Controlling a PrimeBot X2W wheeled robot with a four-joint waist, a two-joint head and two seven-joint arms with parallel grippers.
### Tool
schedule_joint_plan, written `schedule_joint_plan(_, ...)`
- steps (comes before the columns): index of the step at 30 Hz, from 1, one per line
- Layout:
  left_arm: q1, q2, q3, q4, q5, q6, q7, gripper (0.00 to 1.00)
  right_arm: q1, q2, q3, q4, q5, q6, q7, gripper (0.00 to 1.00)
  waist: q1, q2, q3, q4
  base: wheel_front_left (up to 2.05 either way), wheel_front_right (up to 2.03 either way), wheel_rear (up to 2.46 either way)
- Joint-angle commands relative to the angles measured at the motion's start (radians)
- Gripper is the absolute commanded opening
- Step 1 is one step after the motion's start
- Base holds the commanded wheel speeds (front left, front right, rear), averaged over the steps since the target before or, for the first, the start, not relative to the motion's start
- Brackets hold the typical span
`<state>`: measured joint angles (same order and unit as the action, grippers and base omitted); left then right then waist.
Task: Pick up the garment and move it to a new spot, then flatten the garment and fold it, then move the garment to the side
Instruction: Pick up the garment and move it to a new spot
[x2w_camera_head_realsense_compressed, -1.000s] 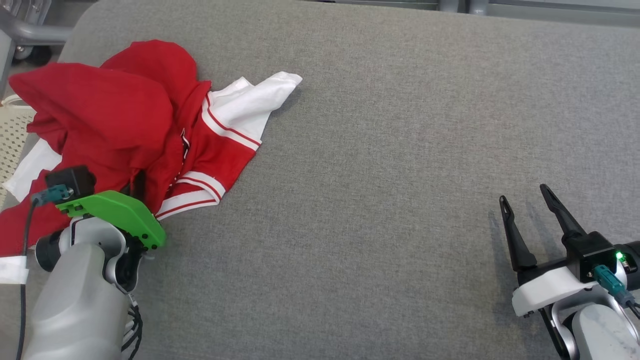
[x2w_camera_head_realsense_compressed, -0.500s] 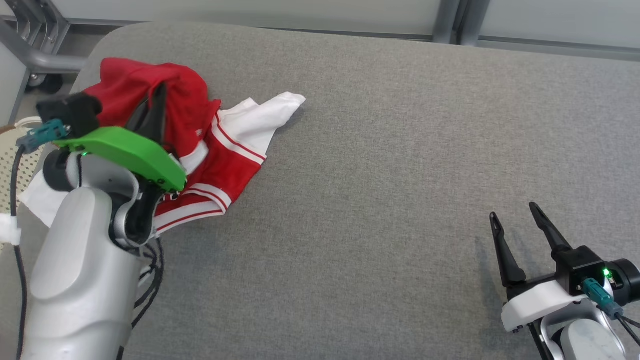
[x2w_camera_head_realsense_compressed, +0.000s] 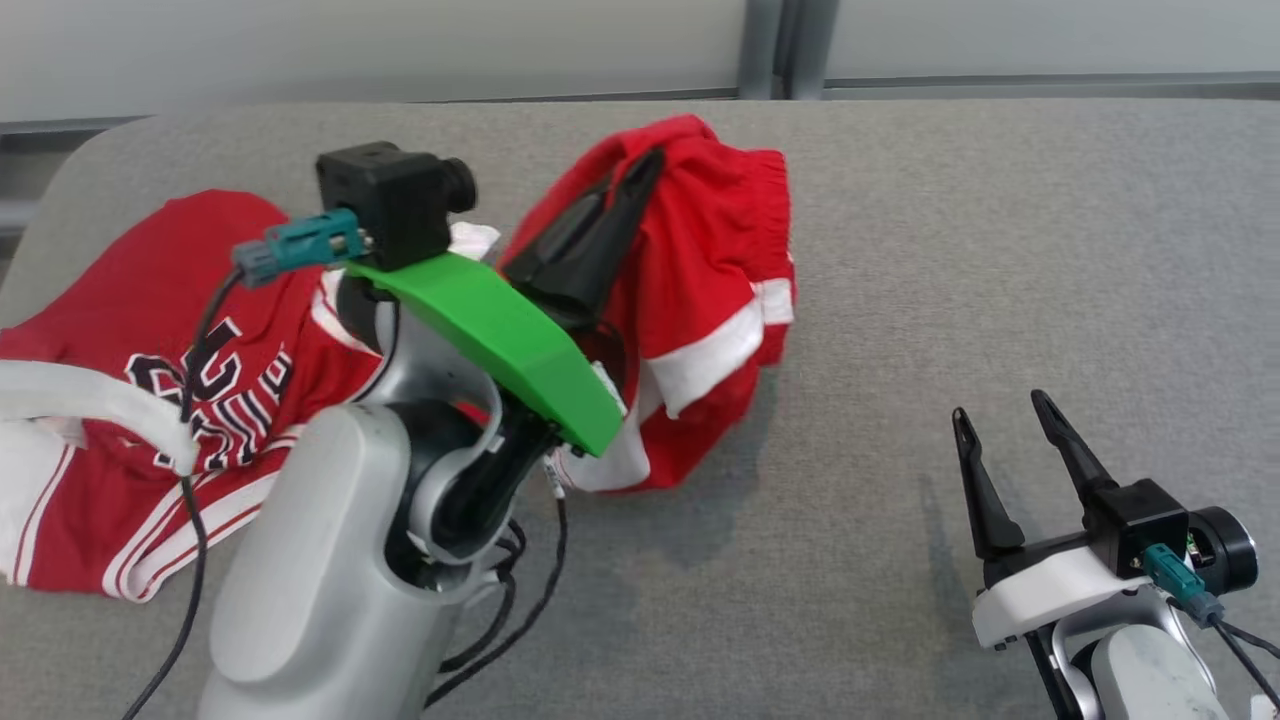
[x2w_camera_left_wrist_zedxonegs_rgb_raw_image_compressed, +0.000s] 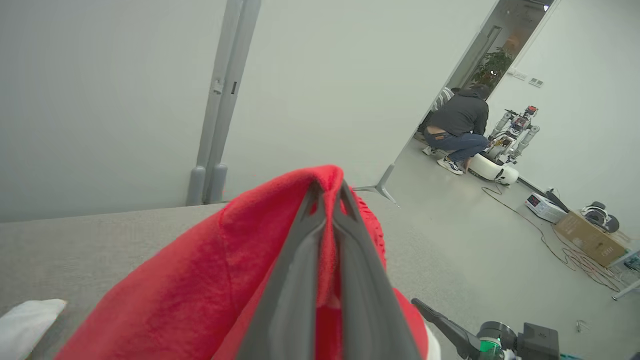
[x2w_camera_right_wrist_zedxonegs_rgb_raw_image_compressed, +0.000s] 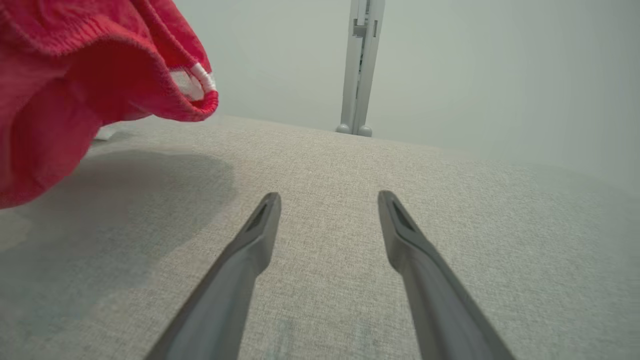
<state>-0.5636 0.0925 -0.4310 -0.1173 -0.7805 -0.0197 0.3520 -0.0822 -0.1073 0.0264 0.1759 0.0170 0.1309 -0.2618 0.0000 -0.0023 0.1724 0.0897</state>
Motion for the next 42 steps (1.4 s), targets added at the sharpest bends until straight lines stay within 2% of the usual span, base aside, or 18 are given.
schedule_joint_plan(1,0.011,-0.005,-0.015,-0.004,0.0,0.012,0.012,0.0,-0.011,0.004,0.001,-0.002,0.01,0.0,-0.005,1.0,0.0,0.0023,0.005,-0.085,0.0,0.0,0.0)
schedule_joint_plan(5,0.025,-0.019,-0.07,0.045,0.004,0.04,0.032,0.0,-0.022,0.022,0.005,-0.003,0.012,0.0,-0.005,1.0,0.0,0.0023,0.024,-0.157,0.0,0.0,0.0)
schedule_joint_plan(6,0.027,-0.025,-0.085,0.094,-0.006,0.044,0.029,0.0,-0.031,0.029,0.011,-0.003,0.014,0.0,-0.005,1.0,0.0,0.0023,0.04,-0.195,0.0,0.0,0.0)
schedule_joint_plan(8,0.024,-0.028,-0.095,0.12,-0.004,0.043,0.024,0.0,-0.034,0.032,0.013,-0.003,0.016,0.0,-0.005,1.0,0.0,0.0023,0.047,-0.214,0.0,0.0,0.0)
schedule_joint_plan(16,-0.087,-0.037,-0.157,0.363,0.014,0.03,-0.025,0.0,-0.072,0.053,0.034,-0.001,0.034,0.0,-0.005,1.0,0.0,0.0023,0.1,-0.371,0.0,0.0,0.0)
schedule_joint_plan(17,-0.112,-0.035,-0.159,0.398,0.031,0.031,-0.04,0.13,-0.076,0.054,0.037,-0.002,0.037,0.0,-0.005,1.0,0.0,0.0023,0.107,-0.39,0.0,0.0,0.0)
schedule_joint_plan(18,-0.132,-0.031,-0.159,0.437,0.044,0.031,-0.052,0.2,-0.081,0.055,0.044,0.0,0.042,0.0,-0.005,1.0,0.0,0.0023,0.114,-0.41,0.0,0.0,0.0)
schedule_joint_plan(19,-0.146,-0.032,-0.159,0.476,0.05,0.027,-0.064,0.23,-0.084,0.056,0.044,0.001,0.047,0.0,-0.005,1.0,0.0,0.0023,0.119,-0.425,0.0,0.0,0.0)
schedule_joint_plan(20,-0.159,-0.033,-0.159,0.51,0.055,0.025,-0.074,0.31,-0.085,0.056,0.052,0.002,0.06,0.0,-0.005,1.0,0.0,0.0023,0.125,-0.441,0.0,0.0,0.0)
schedule_joint_plan(23,-0.197,-0.033,-0.164,0.612,0.066,0.019,-0.099,0.35,-0.08,0.057,0.057,0.002,0.083,0.0,-0.005,1.0,0.0,0.0023,0.136,-0.478,0.0,0.0,0.0)
schedule_joint_plan(26,-0.209,-0.031,-0.169,0.706,0.078,0.011,-0.132,0.46,-0.072,0.057,0.061,0.003,0.096,0.0,-0.005,1.0,0.0,0.0023,0.141,-0.504,0.0,0.0,0.0)
schedule_joint_plan(28,-0.214,-0.03,-0.176,0.761,0.088,0.002,-0.152,0.74,-0.066,0.057,0.059,0.002,0.099,0.0,-0.005,1.0,0.0,0.0023,0.143,-0.512,0.0,0.0,0.0)
schedule_joint_plan(29,-0.218,-0.027,-0.178,0.785,0.089,-0.002,-0.161,0.78,-0.064,0.057,0.058,0.002,0.1,0.0,-0.005,1.0,0.0,0.0023,0.143,-0.513,0.0,0.0,0.0)
schedule_joint_plan(33,-0.232,-0.02,-0.174,0.86,0.094,-0.019,-0.202,0.71,-0.051,0.057,0.049,0.0,0.091,0.0,-0.005,1.0,0.0,0.0023,0.139,-0.501,0.0,0.0,0.0)
schedule_joint_plan(34,-0.235,-0.019,-0.175,0.872,0.097,-0.023,-0.211,0.66,-0.049,0.057,0.044,0.001,0.086,0.0,-0.005,1.0,0.0,0.0023,0.134,-0.493,0.0,0.0,0.0)
schedule_joint_plan(38,-0.253,-0.01,-0.184,0.921,0.111,-0.03,-0.237,0.56,-0.046,0.056,0.036,0.001,0.067,0.0,-0.005,1.0,0.0,0.0023,0.117,-0.455,0.0,0.0,0.0)
schedule_joint_plan(40,-0.258,-0.004,-0.19,0.941,0.12,-0.028,-0.243,0.55,-0.045,0.056,0.034,0.003,0.059,0.0,-0.005,1.0,0.0,0.0023,0.107,-0.435,0.0,0.0,0.0)
schedule_joint_plan(42,-0.26,0.004,-0.194,0.961,0.125,-0.025,-0.25,0.48,-0.046,0.056,0.037,0.003,0.053,0.0,-0.005,1.0,0.0,0.0023,0.098,-0.419,0.0,0.0,0.0)
